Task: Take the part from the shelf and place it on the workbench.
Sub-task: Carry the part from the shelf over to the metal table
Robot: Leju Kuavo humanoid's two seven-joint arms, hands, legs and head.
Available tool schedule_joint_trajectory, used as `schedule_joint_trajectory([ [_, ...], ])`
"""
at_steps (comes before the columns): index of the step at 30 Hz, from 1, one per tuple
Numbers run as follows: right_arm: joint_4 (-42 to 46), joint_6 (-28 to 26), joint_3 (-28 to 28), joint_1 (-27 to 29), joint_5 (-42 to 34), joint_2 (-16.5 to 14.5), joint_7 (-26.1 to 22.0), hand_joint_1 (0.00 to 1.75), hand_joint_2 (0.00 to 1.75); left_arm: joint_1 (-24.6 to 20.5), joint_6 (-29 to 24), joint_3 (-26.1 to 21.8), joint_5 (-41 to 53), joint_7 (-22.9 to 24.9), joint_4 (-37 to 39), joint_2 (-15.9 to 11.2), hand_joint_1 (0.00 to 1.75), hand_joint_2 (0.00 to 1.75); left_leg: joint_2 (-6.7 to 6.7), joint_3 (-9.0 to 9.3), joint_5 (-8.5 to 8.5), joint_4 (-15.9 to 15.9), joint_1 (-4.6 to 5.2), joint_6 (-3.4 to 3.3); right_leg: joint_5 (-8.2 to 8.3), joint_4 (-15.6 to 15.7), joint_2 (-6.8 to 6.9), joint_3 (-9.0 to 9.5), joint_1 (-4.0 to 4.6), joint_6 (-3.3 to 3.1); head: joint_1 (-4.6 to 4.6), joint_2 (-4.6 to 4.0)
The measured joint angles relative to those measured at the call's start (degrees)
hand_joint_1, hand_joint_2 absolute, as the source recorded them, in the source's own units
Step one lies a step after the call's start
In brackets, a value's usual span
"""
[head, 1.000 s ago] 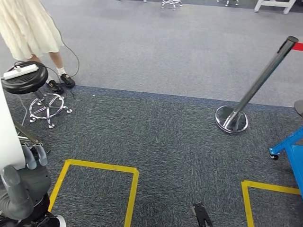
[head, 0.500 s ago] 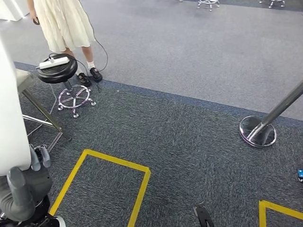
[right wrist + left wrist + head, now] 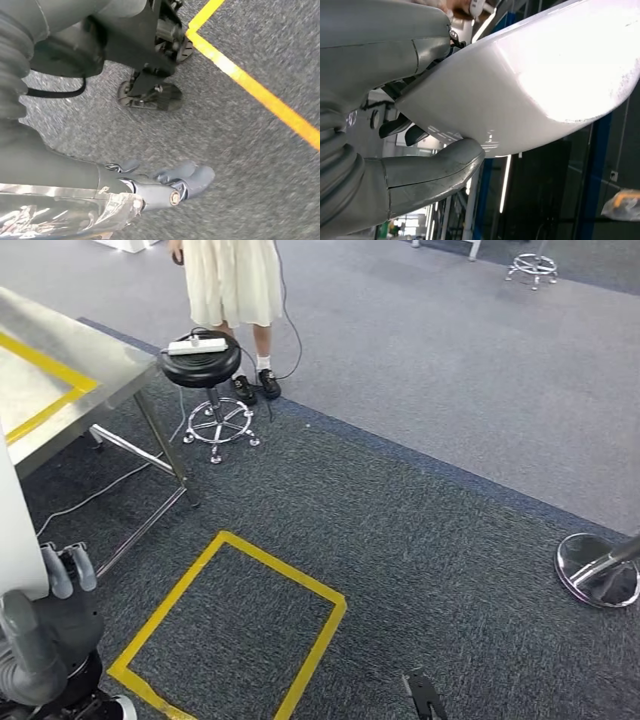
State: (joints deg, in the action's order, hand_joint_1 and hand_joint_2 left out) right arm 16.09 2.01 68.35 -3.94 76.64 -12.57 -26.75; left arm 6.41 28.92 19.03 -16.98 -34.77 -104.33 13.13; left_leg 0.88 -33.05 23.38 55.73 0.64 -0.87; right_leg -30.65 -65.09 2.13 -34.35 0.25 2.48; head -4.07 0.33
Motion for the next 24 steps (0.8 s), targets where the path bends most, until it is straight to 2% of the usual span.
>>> schedule_joint_trajectory([
  [1, 0.00, -0.01, -0.01, 0.09, -0.01, 0.01, -0.03, 0.00, 1.75, -0.02, 0.03, 0.01, 0.00, 0.08, 0.01, 0.01, 1.75, 1.75, -0.73, -0.05, -0.06, 0.00, -0.13, -0.10, -1.91, -4.11, -1.31, -1.90, -0.10, 0.20, -0.08, 0.00],
  [2, 0.00, -0.02, 0.00, 0.21, -0.01, 0.01, -0.03, 0.00, 1.75, -0.01, 0.05, 0.01, -0.01, 0.16, 0.02, 0.00, 1.75, 1.75, -1.52, -0.08, -0.10, 0.01, -0.21, -0.10, -3.27, -7.81, -1.81, -3.70, -0.18, 0.36, -0.14, 0.00],
  [3, 0.00, -0.05, 0.01, 0.30, -0.01, 0.02, -0.03, 0.00, 1.75, -0.01, 0.06, 0.00, -0.01, 0.23, 0.03, -0.01, 1.75, 1.75, -2.33, -0.08, -0.13, 0.03, -0.29, -0.07, -3.66, -9.98, -1.96, -4.87, -0.28, 0.51, -0.15, 0.00],
  [4, 0.01, -0.09, 0.02, 0.35, -0.01, 0.03, -0.03, 0.00, 1.75, -0.01, 0.07, -0.01, -0.02, 0.30, 0.04, -0.01, 1.75, 1.75, -3.18, -0.06, -0.17, 0.08, -0.41, 0.03, -2.86, -9.96, -2.03, -5.05, -0.39, 0.65, -0.13, 0.00],
  [5, 0.01, -0.17, 0.03, 0.35, -0.01, 0.03, -0.02, 0.00, 1.75, -0.01, 0.08, -0.02, -0.09, 0.34, 0.05, -0.01, 1.75, 1.75, -4.03, -0.04, -0.17, 0.17, -0.59, 0.21, -0.99, -7.54, -2.27, -4.09, -0.58, 0.81, -0.13, 0.00],
  [6, 0.02, -0.26, 0.03, 0.33, 0.01, 0.04, -0.02, 0.00, 1.75, -0.01, 0.10, -0.02, -0.18, 0.36, 0.05, -0.01, 1.75, 1.75, -4.87, -0.06, -0.12, 0.36, -0.80, 0.50, 1.35, -3.51, -3.02, -2.32, -0.91, 1.11, -0.14, 0.00],
  [7, 0.01, -0.35, 0.03, 0.32, 0.05, 0.02, 0.00, 0.00, 1.75, -0.01, 0.13, -0.03, -0.29, 0.34, 0.05, 0.00, 1.75, 1.75, -5.66, -0.20, -0.03, 0.68, -0.90, 0.90, 3.00, 0.58, -4.69, -0.46, -1.34, 1.50, -0.19, 0.00],
  [8, -0.01, -0.44, 0.02, 0.29, 0.10, -0.01, 0.02, 0.00, 1.75, -0.01, 0.14, -0.04, -0.41, 0.27, 0.04, 0.00, 1.75, 1.75, -6.37, -0.50, 0.02, 1.07, -0.98, 1.28, 3.98, 3.68, -6.23, 1.00, -1.71, 1.61, -0.23, 0.01],
  [9, -0.02, -0.50, 0.01, 0.25, 0.15, -0.04, 0.05, 0.00, 1.75, -0.01, 0.15, -0.07, -0.48, 0.14, 0.04, -0.01, 1.75, 1.75, -7.04, -0.88, -0.03, 1.35, -1.04, 1.68, 4.21, 5.35, -7.40, 1.77, -1.93, 1.56, -0.21, 0.01],
  [10, -0.03, -0.54, 0.01, 0.23, 0.20, -0.08, 0.09, 0.00, 1.75, 0.01, 0.16, -0.12, -0.52, 0.01, 0.03, -0.02, 1.75, 1.75, -7.68, -1.27, -0.19, 1.47, -1.09, 2.07, 3.93, 5.68, -7.94, 1.91, -1.93, 1.26, -0.20, 0.01],
  [12, -0.02, -0.58, 0.05, 0.12, 0.23, -0.09, 0.09, 0.00, 1.75, 0.04, 0.20, -0.26, -0.58, -0.17, 0.03, -0.04, 1.75, 1.75, -8.65, -1.83, -0.53, 1.36, -1.35, 2.71, 4.10, 5.64, -6.51, 1.79, -1.79, 0.24, -0.07, 0.00],
  [13, -0.01, -0.60, 0.08, 0.06, 0.22, -0.08, 0.03, 0.00, 1.75, 0.05, 0.23, -0.32, -0.60, -0.18, 0.03, -0.04, 1.75, 1.75, -7.98, -2.18, -0.19, 1.78, -1.30, 2.96, 4.25, 5.73, -5.77, 1.77, -1.79, -0.18, 0.08, 0.00],
  [14, 0.01, -0.60, 0.09, -0.01, 0.21, -0.08, -0.04, 0.00, 1.75, 0.05, 0.28, -0.37, -0.62, -0.18, 0.03, -0.04, 1.75, 1.75, -6.70, -2.90, 0.78, 3.14, -1.20, 3.14, 4.39, 5.86, -4.95, 1.76, -1.82, -0.57, 0.32, 0.00],
  [16, 0.02, -0.61, 0.10, -0.02, 0.17, -0.05, -0.17, 0.00, 1.75, 0.03, 0.38, -0.41, -0.62, -0.18, 0.03, -0.04, 1.75, 1.75, -3.31, -5.76, 4.28, 9.18, -0.98, 3.39, 4.50, 5.99, -3.36, 1.66, -1.66, -1.03, 0.77, 0.00],
  [17, 0.02, -0.61, 0.11, 0.07, 0.16, -0.04, -0.20, 0.00, 1.75, 0.04, 0.40, -0.42, -0.62, -0.17, 0.04, -0.04, 1.75, 1.75, -2.39, -7.52, 5.98, 12.98, -0.99, 3.45, 4.49, 5.99, -2.43, 1.59, -1.53, -1.16, 0.84, 0.00],
  [18, 0.02, -0.61, 0.11, 0.15, 0.15, -0.03, -0.20, 0.00, 1.75, 0.04, 0.41, -0.44, -0.62, -0.16, 0.04, -0.04, 1.75, 1.75, -1.91, -8.78, 6.88, 15.80, -0.99, 3.43, 4.46, 5.98, -1.48, 1.55, -1.38, -1.23, 0.84, 0.00],
  [19, 0.02, -0.60, 0.13, 0.18, 0.14, -0.02, -0.21, 0.00, 1.75, 0.05, 0.41, -0.46, -0.63, -0.15, 0.05, -0.04, 1.75, 1.75, -1.65, -9.15, 6.75, 16.86, -0.98, 3.32, 4.42, 5.98, -0.56, 1.55, -1.26, -1.27, 0.85, 0.00],
  [20, 0.02, -0.59, 0.14, 0.14, 0.10, -0.02, -0.23, 0.00, 1.75, 0.06, 0.40, -0.50, -0.62, -0.14, 0.04, -0.04, 1.75, 1.75, -1.42, -8.37, 5.59, 15.70, -0.93, 3.10, 4.39, 5.99, 0.27, 1.61, -1.13, -1.31, 0.84, 0.00],
  [21, 0.02, -0.57, 0.14, 0.06, 0.03, -0.03, -0.27, 0.00, 1.75, 0.06, 0.39, -0.51, -0.62, -0.14, 0.04, -0.03, 1.75, 1.75, -0.84, -6.55, 3.78, 12.59, -0.78, 2.74, 4.35, 5.99, 0.99, 1.72, -1.01, -1.31, 0.85, 0.00],
  [22, 0.02, -0.55, 0.15, -0.02, -0.08, -0.03, -0.32, 0.00, 1.75, 0.05, 0.38, -0.52, -0.62, -0.14, 0.03, -0.03, 1.75, 1.75, 0.47, -4.34, 2.21, 8.76, -0.47, 2.29, 4.29, 6.00, 1.62, 1.86, -0.90, -1.25, 0.85, 0.00],
  [24, 0.02, -0.51, 0.15, -0.07, -0.35, -0.04, -0.38, 0.00, 1.75, 0.01, 0.34, -0.50, -0.60, -0.11, 0.03, -0.02, 1.75, 1.75, 2.74, -1.24, 0.78, 2.85, 0.23, 1.52, 4.06, 5.95, 2.80, 1.98, -0.56, -0.88, 0.84, -0.01],
])
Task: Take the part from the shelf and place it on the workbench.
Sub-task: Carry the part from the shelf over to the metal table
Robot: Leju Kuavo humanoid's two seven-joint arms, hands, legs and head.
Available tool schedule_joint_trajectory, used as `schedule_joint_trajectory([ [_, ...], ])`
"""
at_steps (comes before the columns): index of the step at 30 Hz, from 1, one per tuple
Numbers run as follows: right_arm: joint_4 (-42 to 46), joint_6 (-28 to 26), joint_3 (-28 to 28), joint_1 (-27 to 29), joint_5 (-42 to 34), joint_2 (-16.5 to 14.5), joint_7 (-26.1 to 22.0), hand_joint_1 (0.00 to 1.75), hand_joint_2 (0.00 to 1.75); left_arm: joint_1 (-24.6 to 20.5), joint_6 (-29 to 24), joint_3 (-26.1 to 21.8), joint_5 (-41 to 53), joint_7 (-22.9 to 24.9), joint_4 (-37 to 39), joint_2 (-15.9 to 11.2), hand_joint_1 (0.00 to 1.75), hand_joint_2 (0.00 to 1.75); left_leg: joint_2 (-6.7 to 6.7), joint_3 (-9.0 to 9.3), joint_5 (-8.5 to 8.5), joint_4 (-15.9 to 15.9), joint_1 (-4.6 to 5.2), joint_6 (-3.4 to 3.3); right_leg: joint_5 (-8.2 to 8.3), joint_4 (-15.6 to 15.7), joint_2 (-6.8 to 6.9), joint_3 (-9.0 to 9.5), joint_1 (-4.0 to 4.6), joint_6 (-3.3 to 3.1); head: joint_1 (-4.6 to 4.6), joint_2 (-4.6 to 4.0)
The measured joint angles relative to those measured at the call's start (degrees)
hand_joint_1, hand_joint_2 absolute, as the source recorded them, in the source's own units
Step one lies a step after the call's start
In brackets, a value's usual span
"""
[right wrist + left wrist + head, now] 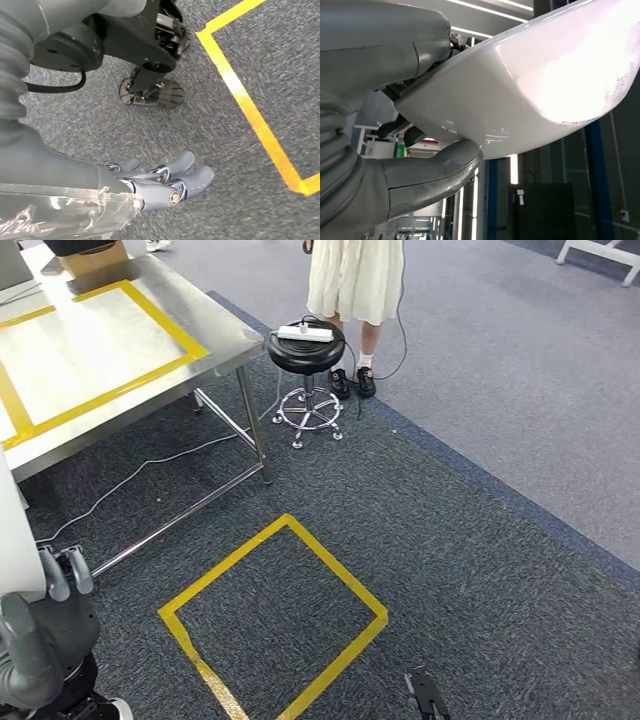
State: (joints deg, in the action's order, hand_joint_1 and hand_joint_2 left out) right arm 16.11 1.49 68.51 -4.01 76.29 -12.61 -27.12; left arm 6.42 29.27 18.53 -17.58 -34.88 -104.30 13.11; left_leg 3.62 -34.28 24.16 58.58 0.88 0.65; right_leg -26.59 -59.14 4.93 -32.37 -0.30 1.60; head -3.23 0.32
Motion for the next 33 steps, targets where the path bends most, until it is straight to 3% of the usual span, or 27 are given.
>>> schedule_joint_trajectory([
  [1, 0.00, 0.01, 0.01, 0.01, -0.09, 0.01, 0.00, 0.00, 1.75, -0.02, -0.02, 0.01, 0.02, 0.01, 0.00, 0.00, 1.75, 1.75, 0.41, 0.42, 0.06, -1.11, 0.25, -0.25, -0.07, 0.07, 0.63, 0.06, 0.12, 0.25, -0.01, 0.00],
  [3, 0.00, 0.02, 0.05, -0.04, -0.16, 0.01, 0.02, 0.00, 1.75, -0.01, -0.06, -0.04, 0.05, 0.02, 0.00, 0.02, 1.75, 1.75, -0.89, 0.38, -0.10, -1.71, 0.18, -0.70, -0.17, 0.35, 1.79, 0.30, 0.18, 0.83, -0.07, 0.00],
  [4, 0.00, 0.01, 0.07, -0.09, -0.17, 0.00, 0.03, 0.00, 1.75, -0.02, -0.06, -0.07, 0.05, 0.02, -0.01, 0.05, 1.75, 1.75, -1.55, 0.53, -0.28, -1.98, 0.00, -0.95, -0.49, 0.12, 1.32, 0.35, 0.12, 1.15, -0.08, -0.01],
  [5, 0.00, 0.01, 0.08, -0.12, -0.17, -0.01, 0.05, 0.00, 1.75, -0.02, -0.05, -0.09, 0.05, 0.01, -0.01, 0.09, 1.75, 1.75, -2.19, 0.71, -0.49, -2.26, -0.23, -1.23, -1.33, -1.03, 0.12, 0.00, 0.06, 1.43, -0.17, -0.01],
  [7, 0.00, -0.01, 0.09, -0.04, -0.15, -0.01, 0.15, 0.00, 1.75, -0.05, -0.05, -0.10, 0.02, -0.02, -0.02, 0.15, 1.75, 1.75, -3.39, 0.90, -0.67, -2.46, -0.53, -1.64, -4.70, -7.27, -3.26, -2.66, -0.06, 1.84, -0.49, -0.01],
  [9, 0.00, -0.01, 0.14, 0.20, -0.14, 0.00, 0.27, 0.00, 1.75, -0.02, -0.07, -0.18, -0.01, -0.02, -0.01, 0.15, 1.75, 1.75, -4.93, 0.88, -0.70, -2.44, -0.58, -1.81, -7.59, -14.74, -4.64, -6.31, -0.12, 2.08, -0.70, 0.00],
  [10, 0.01, -0.01, 0.19, 0.27, -0.14, 0.01, 0.30, 0.00, 1.75, 0.00, -0.07, -0.24, -0.01, -0.02, -0.01, 0.15, 1.75, 1.75, -5.75, 0.91, -0.72, -2.42, -0.61, -1.79, -7.54, -16.14, -4.78, -7.16, -0.17, 2.16, -0.71, 0.00],
  [11, 0.02, -0.02, 0.23, 0.29, -0.14, 0.01, 0.31, 0.00, 1.75, 0.01, -0.07, -0.31, -0.01, -0.02, 0.00, 0.15, 1.75, 1.75, -6.60, 0.97, -0.72, -2.37, -0.68, -1.73, -6.29, -15.14, -4.89, -6.89, -0.24, 2.22, -0.70, 0.01],
  [12, 0.03, -0.02, 0.27, 0.26, -0.14, 0.02, 0.31, 0.00, 1.75, 0.02, -0.07, -0.34, -0.01, -0.02, 0.00, 0.15, 1.75, 1.75, -7.45, 1.02, -0.70, -2.28, -0.79, -1.59, -4.16, -11.95, -5.26, -5.54, -0.39, 2.30, -0.70, 0.01],
  [14, 0.05, -0.03, 0.33, 0.19, -0.17, -0.03, 0.30, 0.00, 1.75, 0.01, -0.07, -0.38, -0.13, 0.06, -0.01, 0.15, 1.75, 1.75, -9.04, 0.86, -0.52, -1.76, -0.95, -1.02, -0.63, -3.82, -7.90, -1.89, -1.00, 2.50, -0.76, 0.00],
  [16, 0.04, -0.05, 0.37, 0.10, -0.25, -0.10, 0.36, 0.00, 1.75, 0.02, -0.08, -0.44, -0.35, 0.32, -0.01, 0.15, 1.75, 1.75, -10.32, 0.30, -0.57, -1.36, -1.01, -0.25, 0.13, 0.02, -9.94, -0.08, -1.31, 2.24, -0.80, 0.00],
  [18, 0.04, -0.14, 0.45, -0.03, -0.29, -0.23, 0.58, 0.00, 1.75, 0.06, -0.09, -0.61, -0.46, 0.66, -0.01, 0.12, 1.75, 1.75, -11.51, -0.15, -0.97, -1.55, -1.20, 0.51, 0.17, 0.19, -9.09, 0.05, -1.19, 1.45, -0.79, 0.01],
  [19, 0.05, -0.19, 0.49, -0.10, -0.29, -0.34, 0.69, 0.00, 1.75, 0.07, -0.08, -0.71, -0.49, 0.75, -0.02, 0.09, 1.75, 1.75, -11.19, -0.35, -0.87, -1.44, -1.19, 0.83, 0.31, 0.29, -8.43, 0.09, -1.19, 1.03, -0.75, 0.01],
  [21, 0.08, -0.24, 0.57, -0.20, -0.29, -0.56, 0.90, 0.00, 1.75, 0.04, 0.01, -0.83, -0.52, 0.86, -0.01, 0.04, 1.75, 1.75, -8.42, -1.86, 1.09, 1.50, -1.00, 1.36, 0.49, 0.59, -6.93, 0.20, -1.33, 0.30, -0.33, 0.00],
  [23, 0.09, -0.23, 0.63, -0.10, -0.29, -0.63, 1.11, 0.00, 1.75, 0.02, 0.14, -0.86, -0.52, 0.95, 0.01, 0.01, 1.75, 1.75, -5.22, -5.40, 4.76, 8.74, -0.92, 1.79, 0.42, 0.64, -5.29, 0.23, -1.19, -0.08, 0.08, -0.01],
  [25, 0.09, -0.21, 0.69, 0.05, -0.29, -0.64, 1.29, 0.00, 1.75, 0.05, 0.22, -0.93, -0.52, 1.08, 0.03, 0.00, 1.75, 1.75, -4.36, -8.24, 6.42, 14.34, -0.99, 1.94, 0.29, 0.64, -3.43, 0.25, -1.10, -0.18, 0.10, -0.02],
  [26, 0.09, -0.20, 0.72, 0.02, -0.31, -0.65, 1.34, 0.00, 1.75, 0.06, 0.27, -0.98, -0.54, 1.11, 0.04, 0.00, 1.75, 1.75, -4.21, -8.19, 5.64, 14.23, -1.00, 1.90, 0.22, 0.64, -2.55, 0.31, -1.07, -0.17, 0.09, -0.02],
  [27, 0.09, -0.19, 0.72, -0.06, -0.35, -0.67, 1.36, 0.00, 1.75, 0.06, 0.32, -1.03, -0.56, 1.15, 0.04, 0.00, 1.75, 1.75, -3.87, -6.89, 3.92, 11.80, -0.97, 1.76, 0.14, 0.64, -1.76, 0.44, -1.04, -0.12, 0.10, -0.02],
  [29, 0.09, -0.18, 0.72, -0.23, -0.49, -0.74, 1.30, 0.00, 1.75, 0.01, 0.49, -1.10, -0.60, 1.16, 0.05, 0.01, 1.75, 1.75, -1.08, -2.52, 0.48, 3.93, -0.55, 1.24, -0.16, 0.61, -0.49, 0.83, -0.82, 0.18, 0.13, -0.02],
  [31, 0.09, -0.17, 0.73, -0.29, -0.60, -0.79, 1.21, 0.00, 1.75, -0.10, 0.65, -1.16, -0.60, 1.23, 0.05, 0.03, 1.75, 1.75, 1.31, -0.03, -0.53, -0.92, -0.05, 0.42, -0.50, 0.63, 0.67, 1.15, -0.42, 0.72, 0.12, -0.01],
  [32, 0.09, -0.16, 0.75, -0.29, -0.62, -0.81, 1.17, 0.00, 1.75, -0.14, 0.68, -1.21, -0.60, 1.26, 0.06, 0.04, 1.75, 1.75, 1.33, 0.10, -0.33, -1.52, 0.15, 0.05, -0.62, 0.73, 1.35, 1.31, -0.26, 1.00, 0.11, -0.01],
  [33, 0.09, -0.16, 0.77, -0.35, -0.64, -0.84, 1.15, 0.00, 1.75, -0.15, 0.70, -1.28, -0.61, 1.30, 0.05, 0.05, 1.75, 1.75, 0.44, -0.01, -0.40, -1.67, 0.12, -0.39, -0.70, 0.90, 2.10, 1.57, -0.22, 1.29, 0.10, -0.01],
])
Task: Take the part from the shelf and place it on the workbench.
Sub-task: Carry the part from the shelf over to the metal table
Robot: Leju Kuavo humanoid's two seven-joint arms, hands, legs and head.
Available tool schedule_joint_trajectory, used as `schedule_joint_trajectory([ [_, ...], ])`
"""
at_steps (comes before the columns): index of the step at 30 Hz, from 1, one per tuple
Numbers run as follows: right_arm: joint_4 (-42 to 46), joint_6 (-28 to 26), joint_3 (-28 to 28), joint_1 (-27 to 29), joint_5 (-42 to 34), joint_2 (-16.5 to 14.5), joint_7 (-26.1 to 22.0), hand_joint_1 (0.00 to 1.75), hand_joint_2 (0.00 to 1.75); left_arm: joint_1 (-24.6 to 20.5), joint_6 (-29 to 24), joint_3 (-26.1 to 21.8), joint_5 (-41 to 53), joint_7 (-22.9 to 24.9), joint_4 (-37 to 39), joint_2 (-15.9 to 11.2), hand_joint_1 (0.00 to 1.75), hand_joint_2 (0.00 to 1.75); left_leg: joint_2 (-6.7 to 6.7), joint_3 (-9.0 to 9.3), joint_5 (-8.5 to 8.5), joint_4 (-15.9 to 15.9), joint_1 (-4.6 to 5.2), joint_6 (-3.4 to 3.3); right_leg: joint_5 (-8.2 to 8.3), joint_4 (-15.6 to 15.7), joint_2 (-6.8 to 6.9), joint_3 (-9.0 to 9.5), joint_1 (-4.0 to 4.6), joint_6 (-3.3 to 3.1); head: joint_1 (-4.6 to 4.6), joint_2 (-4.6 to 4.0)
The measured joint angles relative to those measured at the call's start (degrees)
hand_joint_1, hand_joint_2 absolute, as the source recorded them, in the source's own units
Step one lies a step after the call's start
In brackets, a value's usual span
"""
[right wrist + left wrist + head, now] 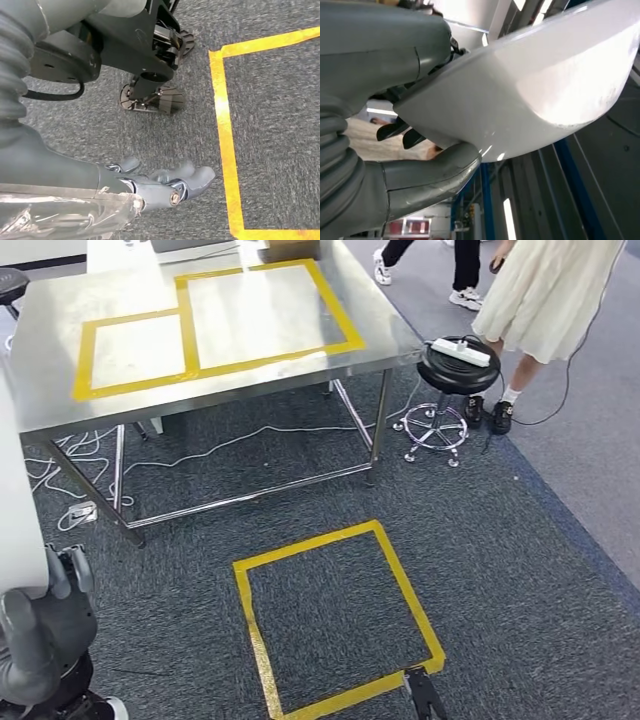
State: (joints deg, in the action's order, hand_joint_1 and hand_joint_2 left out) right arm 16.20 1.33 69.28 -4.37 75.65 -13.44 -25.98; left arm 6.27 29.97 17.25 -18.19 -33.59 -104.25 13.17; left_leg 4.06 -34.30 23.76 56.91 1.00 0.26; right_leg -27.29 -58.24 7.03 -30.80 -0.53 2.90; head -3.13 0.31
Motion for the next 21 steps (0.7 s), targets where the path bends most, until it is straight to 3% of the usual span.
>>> schedule_joint_trajectory([
  [1, 0.00, 0.00, 0.03, -0.09, -0.01, -0.03, -0.03, 0.00, 1.75, 0.02, 0.01, -0.09, -0.01, 0.04, 0.00, 0.05, 1.75, 1.75, -0.78, 0.01, -0.12, -0.18, -0.11, -0.32, -0.20, 0.00, 0.00, 0.19, -0.06, 0.34, -0.05, -0.01],
  [3, 0.00, -0.02, 0.07, -0.27, -0.04, -0.06, -0.08, 0.00, 1.75, -0.01, 0.03, -0.25, -0.10, 0.19, 0.00, 0.16, 1.75, 1.75, -2.03, 0.19, -0.41, -0.53, -0.49, -1.05, -1.92, -2.41, -2.48, -0.64, -0.18, 0.86, -0.30, -0.01],
  [5, 0.00, -0.27, 0.11, -0.21, -0.16, -0.07, -0.10, 0.00, 1.75, -0.04, 0.04, -0.39, -0.15, 0.40, 0.02, 0.22, 1.75, 1.75, -3.04, 0.24, -0.50, -0.59, -0.72, -1.53, -5.51, -9.62, -5.88, -4.15, -0.22, 1.03, -0.72, 0.00],
  [6, 0.00, -0.47, 0.14, -0.12, -0.26, -0.07, -0.09, 0.00, 1.75, -0.02, 0.04, -0.46, -0.09, 0.49, 0.03, 0.23, 1.75, 1.75, -3.63, 0.25, -0.48, -0.58, -0.73, -1.64, -7.00, -13.58, -6.59, -6.28, -0.20, 1.06, -0.88, 0.00],
  [7, 0.00, -0.71, 0.19, -0.03, -0.38, -0.07, -0.03, 0.00, 1.75, 0.00, 0.03, -0.53, 0.01, 0.55, 0.04, 0.23, 1.75, 1.75, -4.20, 0.29, -0.47, -0.57, -0.72, -1.67, -7.56, -16.18, -6.86, -7.85, -0.18, 1.08, -0.92, 0.01],
  [8, 0.00, -0.94, 0.25, 0.06, -0.46, -0.07, 0.05, 0.00, 1.75, 0.01, 0.02, -0.59, 0.10, 0.59, 0.05, 0.23, 1.75, 1.75, -4.68, 0.36, -0.44, -0.55, -0.74, -1.65, -6.85, -16.56, -6.93, -8.44, -0.18, 1.08, -0.93, 0.01],
  [9, 0.02, -1.16, 0.32, 0.10, -0.52, -0.06, 0.19, 0.00, 1.75, 0.02, -0.01, -0.61, 0.19, 0.61, 0.05, 0.23, 1.75, 1.75, -5.08, 0.48, -0.38, -0.52, -0.79, -1.56, -4.98, -14.47, -6.93, -7.86, -0.20, 1.05, -0.94, 0.01],
  [11, 0.08, -1.68, 0.44, 0.06, -0.53, -0.05, 0.61, 0.00, 1.75, 0.02, -0.12, -0.62, 0.34, 0.64, 0.05, 0.23, 1.75, 1.75, -5.61, 0.70, -0.09, -0.23, -0.85, -1.10, -0.54, -6.40, -7.14, -4.53, -0.31, 1.05, -0.96, 0.01],
  [12, 0.11, -1.95, 0.46, 0.00, -0.48, -0.05, 0.90, 0.00, 1.75, 0.02, -0.25, -0.61, 0.45, 0.61, 0.05, 0.24, 1.75, 1.75, -5.77, 0.70, 0.08, 0.02, -0.80, -0.79, 0.80, -3.10, -7.37, -3.05, -0.35, 0.88, -0.95, 0.01],
  [14, 0.13, -2.50, 0.48, -0.08, -0.28, -0.05, 1.69, 0.00, 1.75, 0.02, -0.61, -0.60, 0.71, 0.45, 0.05, 0.25, 1.75, 1.75, -5.91, 0.54, 0.17, 0.30, -0.66, -0.20, 1.26, -0.65, -7.76, -1.97, -0.25, 0.31, -0.89, 0.01],
  [17, 0.13, -3.46, 0.56, -0.06, 0.21, -0.06, 3.00, 0.00, 1.75, 0.02, -1.09, -0.57, 1.04, 0.19, 0.01, 0.22, 1.75, 1.75, -5.69, 0.27, 0.59, 0.69, -0.84, 0.57, 1.58, -0.53, -7.67, -2.08, -0.24, -0.96, -0.78, 0.01],
  [19, 0.14, -4.02, 0.60, -0.13, 0.58, -0.07, 3.62, 0.00, 1.75, 0.00, -1.10, -0.51, 1.05, 0.08, -0.03, 0.20, 1.75, 1.75, -5.16, -1.59, 3.33, 4.84, -0.94, 1.18, 1.74, -0.42, -7.50, -2.11, -0.41, -1.56, -0.48, 0.00],
  [21, 0.15, -4.50, 0.61, -0.12, 0.74, -0.07, 4.23, 0.00, 1.75, 0.00, -0.94, -0.46, 0.84, -0.02, -0.03, 0.14, 1.75, 1.75, -4.85, -5.36, 7.16, 12.83, -1.03, 1.58, 1.72, -0.42, -7.25, -2.18, -0.42, -1.75, -0.27, -0.01],
])
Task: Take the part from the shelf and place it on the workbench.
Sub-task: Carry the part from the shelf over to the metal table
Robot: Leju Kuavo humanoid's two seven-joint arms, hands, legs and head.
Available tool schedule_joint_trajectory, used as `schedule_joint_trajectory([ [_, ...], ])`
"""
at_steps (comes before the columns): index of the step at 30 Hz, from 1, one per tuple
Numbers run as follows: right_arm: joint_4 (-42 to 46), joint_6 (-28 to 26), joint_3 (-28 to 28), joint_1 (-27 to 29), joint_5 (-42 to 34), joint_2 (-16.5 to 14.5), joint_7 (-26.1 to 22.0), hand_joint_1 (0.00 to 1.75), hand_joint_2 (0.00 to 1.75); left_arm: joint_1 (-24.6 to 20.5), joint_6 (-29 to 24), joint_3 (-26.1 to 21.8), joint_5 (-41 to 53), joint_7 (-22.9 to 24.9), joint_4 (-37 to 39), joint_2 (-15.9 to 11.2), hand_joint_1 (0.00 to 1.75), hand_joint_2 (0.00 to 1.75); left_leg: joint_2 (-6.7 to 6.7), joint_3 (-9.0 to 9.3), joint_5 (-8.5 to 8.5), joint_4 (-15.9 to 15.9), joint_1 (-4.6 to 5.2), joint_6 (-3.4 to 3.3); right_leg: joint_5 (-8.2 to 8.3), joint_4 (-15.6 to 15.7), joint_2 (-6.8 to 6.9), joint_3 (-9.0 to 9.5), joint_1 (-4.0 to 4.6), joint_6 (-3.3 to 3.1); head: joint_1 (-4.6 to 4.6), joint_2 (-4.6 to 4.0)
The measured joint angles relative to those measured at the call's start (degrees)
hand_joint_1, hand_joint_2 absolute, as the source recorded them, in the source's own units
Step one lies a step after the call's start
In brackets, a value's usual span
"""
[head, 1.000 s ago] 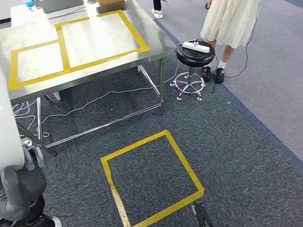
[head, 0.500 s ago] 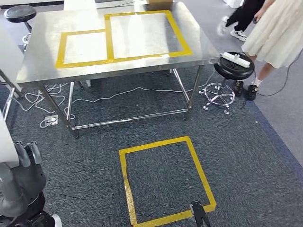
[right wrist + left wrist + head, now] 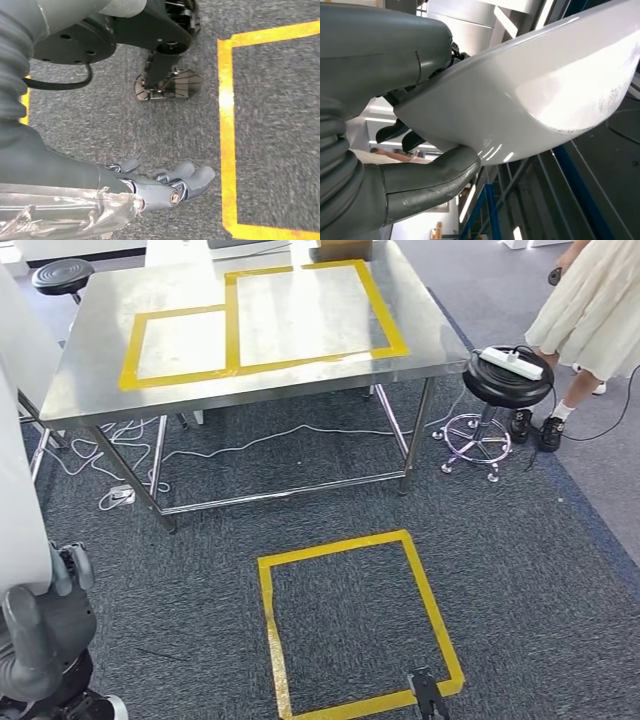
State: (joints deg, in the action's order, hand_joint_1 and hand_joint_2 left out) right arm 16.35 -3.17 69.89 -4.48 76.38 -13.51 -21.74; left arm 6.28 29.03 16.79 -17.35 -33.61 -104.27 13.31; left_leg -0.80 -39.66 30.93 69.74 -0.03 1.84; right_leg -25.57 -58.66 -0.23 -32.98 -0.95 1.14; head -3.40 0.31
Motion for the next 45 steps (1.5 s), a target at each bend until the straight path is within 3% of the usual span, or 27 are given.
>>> schedule_joint_trajectory([
  [1, 0.00, -0.21, 0.01, 0.02, 0.01, 0.00, 0.30, 0.00, 1.75, 0.00, 0.09, 0.01, -0.13, -0.04, 0.01, -0.03, 1.75, 1.75, 0.03, -1.48, 0.92, 3.08, -0.02, 0.06, -0.01, 0.00, 0.14, -0.02, 0.00, -0.02, -0.01, 0.00],
  [2, 0.00, -0.43, 0.03, 0.01, 0.01, 0.00, 0.57, 0.00, 1.75, 0.00, 0.16, 0.02, -0.22, -0.07, 0.01, -0.04, 1.75, 1.75, 0.04, -2.06, 0.74, 4.25, -0.02, 0.03, -0.03, 0.00, 0.26, -0.02, 0.01, -0.03, 0.00, 0.00],
  [3, 0.00, -0.60, 0.04, -0.02, 0.01, 0.00, 0.76, 0.00, 1.75, 0.00, 0.20, 0.04, -0.30, -0.10, 0.02, -0.04, 1.75, 1.75, 0.04, -1.46, -0.56, 3.01, -0.01, -0.09, -0.03, 0.00, 0.31, 0.02, 0.01, -0.02, 0.00, 0.00],
  [6, 0.00, -0.80, 0.08, -0.19, 0.01, 0.00, 0.97, 0.00, 1.75, -0.04, 0.26, 0.20, -0.48, -0.15, 0.00, -0.03, 1.75, 1.75, 0.43, 4.45, -5.66, -8.34, 0.10, -0.76, -0.14, -0.08, 0.32, 0.17, 0.13, 0.26, 0.03, 0.00],
  [8, 0.00, -0.81, 0.10, -0.24, 0.00, 0.00, 0.99, 0.00, 1.75, -0.04, 0.27, 0.34, -0.51, -0.16, -0.01, -0.03, 1.75, 1.75, 0.68, 6.39, -6.32, -12.40, 0.26, -1.15, -0.17, -0.01, 0.35, 0.09, 0.31, 0.85, -0.04, 0.00],
  [11, -0.01, -1.19, 0.12, -0.32, 0.10, 0.00, 1.85, 0.00, 1.75, -0.04, 0.47, 0.42, -0.52, -0.32, -0.01, 0.02, 1.75, 1.75, 0.50, 6.53, -6.45, -13.09, 0.25, -1.98, -0.28, 0.16, 0.44, 0.05, 0.25, 1.89, -0.11, 0.00],
  [13, 0.00, -2.04, 0.10, -0.39, 0.43, 0.00, 3.44, 0.00, 1.75, -0.04, 0.86, 0.46, -0.57, -0.55, -0.01, 0.08, 1.75, 1.75, 0.49, 6.76, -6.70, -13.49, 0.00, -2.59, -2.54, -3.46, 0.38, -1.64, 0.24, 2.43, -0.30, 0.00],
  [15, 0.03, -2.80, 0.10, -0.34, 0.72, 0.01, 5.10, 0.00, 1.75, -0.04, 1.13, 0.50, -0.33, -0.71, -0.01, 0.10, 1.75, 1.75, 0.49, 6.79, -6.64, -13.51, -0.03, -2.89, -6.33, -11.29, 0.33, -5.35, 0.27, 2.77, -0.53, 0.00],
  [16, 0.04, -3.02, 0.11, -0.30, 0.80, 0.02, 5.75, 0.00, 1.75, -0.04, 1.12, 0.51, 0.04, -0.86, -0.01, 0.10, 1.75, 1.75, 0.47, 6.80, -6.60, -13.50, -0.01, -2.96, -7.50, -14.68, 0.32, -7.05, 0.27, 2.88, -0.57, 0.01],
  [17, 0.07, -3.19, 0.12, -0.27, 0.87, 0.03, 6.22, 0.00, 1.75, -0.04, 1.06, 0.52, 0.53, -1.10, -0.01, 0.09, 1.75, 1.75, 0.42, 6.83, -6.57, -13.48, -0.01, -2.98, -7.58, -16.24, 0.32, -7.92, 0.27, 2.95, -0.60, 0.01],
  [18, 0.11, -3.33, 0.12, -0.27, 0.98, 0.04, 6.58, 0.00, 1.75, -0.05, 0.98, 0.55, 1.09, -1.41, -0.01, 0.09, 1.75, 1.75, 0.33, 6.92, -6.51, -13.44, -0.03, -2.94, -6.41, -15.29, 0.32, -7.59, 0.25, 2.98, -0.62, 0.01],
  [21, 0.24, -3.59, 0.12, -0.36, 1.43, 0.05, 7.03, 0.00, 1.75, -0.11, 0.86, 0.80, 1.98, -2.22, -0.01, 0.09, 1.75, 1.75, 0.03, 7.21, -6.05, -13.01, 0.00, -2.31, -0.77, -3.97, 0.15, -2.18, 0.06, 2.92, -0.68, 0.01],
  [23, 0.24, -3.64, 0.11, -0.41, 1.62, 0.04, 7.16, 0.00, 1.75, -0.14, 0.79, 0.93, 2.17, -2.45, -0.07, 0.05, 1.75, 1.75, -0.08, 7.10, -5.83, -12.67, 0.23, -1.74, 0.13, -0.30, -0.15, -0.38, 0.05, 2.37, -0.62, 0.02],
  [27, 0.25, -3.83, -0.01, -0.40, 2.45, 0.05, 7.73, 0.00, 1.75, -0.21, 0.76, 1.31, 2.98, -2.47, -0.21, -0.06, 1.75, 1.75, -0.03, 6.58, -5.00, -11.75, 0.05, -0.75, 0.30, -0.13, -0.24, -0.47, 0.13, 0.72, -0.44, 0.01],
  [29, 0.26, -3.96, -0.13, -0.44, 2.82, 0.04, 8.06, 0.00, 1.75, -0.25, 0.71, 1.51, 3.47, -2.47, -0.27, -0.11, 1.75, 1.75, 0.13, 4.13, -1.86, -6.50, -0.03, -0.20, 0.38, -0.06, -0.17, -0.51, -0.01, 0.21, -0.14, 0.00],
  [31, 0.26, -3.91, -0.13, -0.38, 2.76, 0.05, 8.32, 0.00, 1.75, -0.27, 0.51, 1.64, 3.61, -2.50, -0.27, -0.18, 1.75, 1.75, 0.16, 0.23, 1.48, 1.34, -0.09, 0.07, 0.35, -0.06, -0.02, -0.58, -0.02, 0.03, 0.01, 0.00],
  [32, 0.26, -3.79, -0.11, -0.36, 2.67, 0.05, 8.34, 0.00, 1.75, -0.27, 0.40, 1.68, 3.58, -2.51, -0.27, -0.20, 1.75, 1.75, 0.17, -1.02, 1.90, 3.68, -0.10, 0.07, 0.34, -0.07, 0.04, -0.59, -0.02, 0.01, 0.01, 0.00],
  [33, 0.26, -3.65, -0.09, -0.36, 2.54, 0.06, 8.26, 0.00, 1.75, -0.27, 0.32, 1.71, 3.54, -2.51, -0.27, -0.21, 1.75, 1.75, 0.17, -1.21, 1.14, 3.82, -0.10, -0.03, 0.33, -0.07, 0.06, -0.58, -0.01, 0.01, 0.01, 0.00],
  [34, 0.26, -3.49, -0.08, -0.38, 2.39, 0.06, 8.14, 0.00, 1.75, -0.28, 0.30, 1.73, 3.48, -2.51, -0.27, -0.22, 1.75, 1.75, 0.17, -0.26, -0.59, 1.71, -0.09, -0.20, 0.33, -0.07, 0.05, -0.53, -0.01, 0.03, 0.01, 0.00],
  [36, 0.26, -3.27, -0.08, -0.42, 2.21, 0.05, 7.79, 0.00, 1.75, -0.31, 0.43, 1.84, 3.25, -2.50, -0.27, -0.22, 1.75, 1.75, 0.34, 3.59, -4.50, -6.01, 0.03, -0.72, 0.28, -0.10, 0.01, -0.41, 0.08, 0.20, 0.02, 0.00],
  [38, 0.26, -3.21, -0.08, -0.42, 2.21, 0.05, 7.54, 0.00, 1.75, -0.36, 0.80, 2.05, 2.76, -2.50, -0.26, -0.22, 1.75, 1.75, 0.54, 6.23, -5.95, -11.48, 0.19, -1.15, 0.21, -0.13, 0.00, -0.49, 0.27, 0.74, -0.03, 0.00],
  [42, 0.24, -3.15, -0.09, -0.45, 2.27, 0.04, 7.54, 0.00, 1.75, -0.40, 1.16, 2.32, 2.13, -2.49, -0.27, -0.20, 1.75, 1.75, 0.41, 6.73, -6.18, -13.10, 0.18, -2.23, -0.18, -0.38, 0.14, -0.75, 0.18, 2.16, -0.21, 0.00],
  [43, 0.24, -3.15, -0.09, -0.46, 2.27, 0.04, 7.55, 0.00, 1.75, -0.41, 1.16, 2.36, 2.04, -2.48, -0.26, -0.19, 1.75, 1.75, 0.43, 6.85, -6.34, -13.31, 0.07, -2.55, -1.24, -1.98, 0.12, -1.48, 0.20, 2.40, -0.34, 0.00],
  [45, 0.24, -3.15, -0.09, -0.42, 2.28, 0.04, 7.59, 0.00, 1.75, -0.42, 1.16, 2.42, 1.91, -2.45, -0.25, -0.19, 1.75, 1.75, 0.47, 6.94, -6.40, -13.42, 0.00, -2.91, -4.82, -8.73, 0.09, -4.59, 0.24, 2.71, -0.59, 0.01],
])
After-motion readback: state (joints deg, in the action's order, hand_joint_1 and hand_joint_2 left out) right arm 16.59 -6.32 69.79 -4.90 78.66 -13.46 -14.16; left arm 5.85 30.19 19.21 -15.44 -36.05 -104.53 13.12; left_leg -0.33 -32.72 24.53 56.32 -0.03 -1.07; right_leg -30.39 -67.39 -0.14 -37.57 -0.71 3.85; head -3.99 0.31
